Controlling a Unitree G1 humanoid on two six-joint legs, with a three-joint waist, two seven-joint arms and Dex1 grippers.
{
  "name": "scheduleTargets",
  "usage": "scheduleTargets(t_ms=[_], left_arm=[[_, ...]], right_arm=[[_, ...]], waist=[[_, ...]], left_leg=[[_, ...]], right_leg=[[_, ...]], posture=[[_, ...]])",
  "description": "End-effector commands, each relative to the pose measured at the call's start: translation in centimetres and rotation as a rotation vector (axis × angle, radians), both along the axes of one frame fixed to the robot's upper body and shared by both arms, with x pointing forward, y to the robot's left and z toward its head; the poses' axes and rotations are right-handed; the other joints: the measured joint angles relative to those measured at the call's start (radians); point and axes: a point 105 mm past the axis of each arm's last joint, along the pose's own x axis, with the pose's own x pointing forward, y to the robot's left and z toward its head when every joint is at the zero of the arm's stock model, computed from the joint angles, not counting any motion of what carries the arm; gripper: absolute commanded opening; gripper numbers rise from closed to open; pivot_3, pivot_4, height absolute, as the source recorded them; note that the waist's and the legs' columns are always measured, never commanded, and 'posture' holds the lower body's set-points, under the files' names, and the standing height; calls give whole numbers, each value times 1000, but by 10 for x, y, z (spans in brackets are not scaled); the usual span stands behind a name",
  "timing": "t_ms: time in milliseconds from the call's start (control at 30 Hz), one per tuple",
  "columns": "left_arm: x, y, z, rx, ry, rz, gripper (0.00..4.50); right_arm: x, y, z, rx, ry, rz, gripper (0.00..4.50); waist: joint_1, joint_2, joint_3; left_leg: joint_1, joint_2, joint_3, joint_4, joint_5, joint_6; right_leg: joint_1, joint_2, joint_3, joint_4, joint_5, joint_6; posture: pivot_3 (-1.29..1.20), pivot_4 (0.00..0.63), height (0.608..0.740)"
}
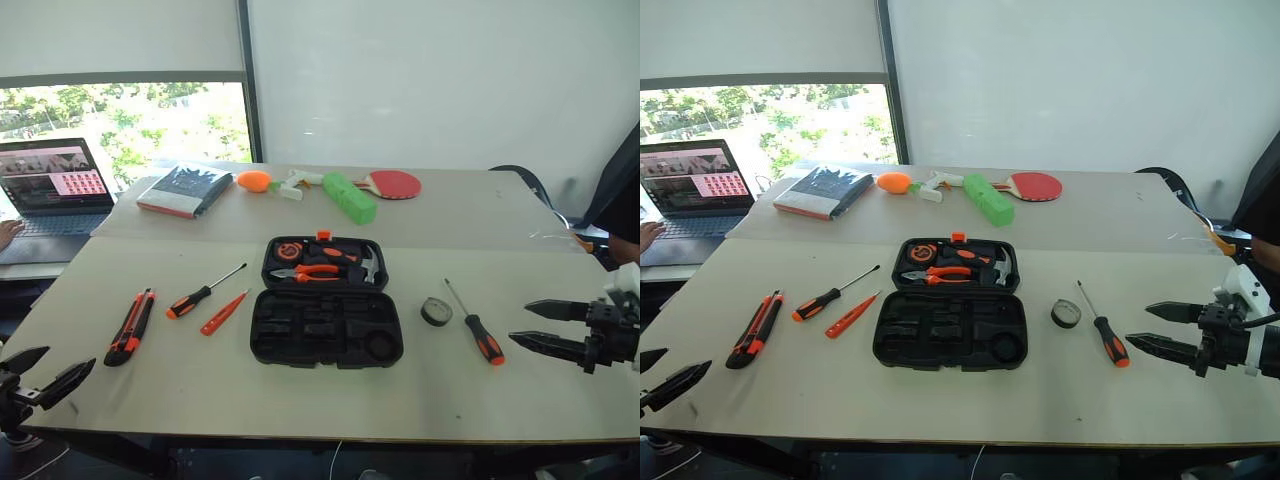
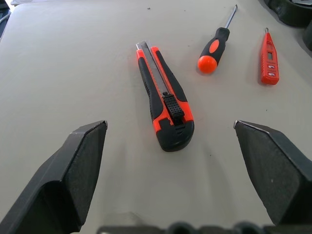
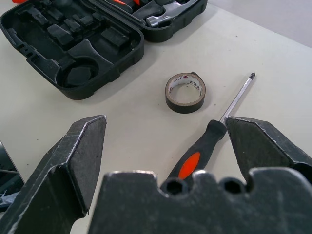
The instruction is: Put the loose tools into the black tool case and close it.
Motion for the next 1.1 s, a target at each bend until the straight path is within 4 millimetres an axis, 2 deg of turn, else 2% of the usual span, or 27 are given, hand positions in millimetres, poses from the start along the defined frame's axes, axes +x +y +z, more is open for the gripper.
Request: scheduleTargets(t_ms=[33,133,233,333,500,600,700,900,1100], left_arm=[[8,-6,8,32,-9,-45,4487],[28,-29,13,38,-3,-144,4487],[41,-51,16,65,31,-256,4487],[55,-64,17,129,67,-337,4487],[104,-70,27,207,105,-377,4487],[126,-74,29,236,123,-403,4487],[147,-74,20,298,178,-422,4487],[177,-67,0,367,291,-402,4487],[190,-80,-12,357,340,-471,4487]], right_arm=[[-3,0,17,-27,-54,-3,4500],[-2,7,25,-53,-108,-7,4500],[0,27,38,-41,-166,32,4500],[-2,49,48,-33,-189,87,4500],[-14,101,57,-28,-206,264,4500],[-21,120,60,-19,-216,329,4500],[-27,137,62,-10,-236,381,4500],[-33,151,68,9,-291,399,4500],[-35,154,69,12,-320,384,4500]], waist=[[0,0,0],[7,0,0],[5,0,0],[1,0,0],[2,1,1],[4,1,1],[2,0,1],[12,0,1],[22,-1,1]], left_leg=[[0,0,0,0,0,0],[0,0,0,0,0,0],[0,0,0,1,0,-1],[0,0,0,0,0,-1],[0,0,-1,-1,1,-1],[-1,0,-1,-1,1,-1],[-2,-1,-1,0,0,0],[-9,-2,-3,3,-1,1],[-12,-2,-5,6,-1,2]], right_leg=[[0,0,0,0,0,0],[0,0,0,1,0,0],[0,0,0,1,0,0],[0,0,0,1,1,1],[-1,2,0,2,2,3],[-1,2,0,2,3,5],[-1,1,0,1,3,6],[-4,2,-2,2,3,7],[-5,2,-3,1,3,8]], posture=[[0,150,736],[0,150,736],[0,150,736],[0,150,736],[0,150,736],[0,150,736],[0,150,736],[0,150,736],[0,150,736]])
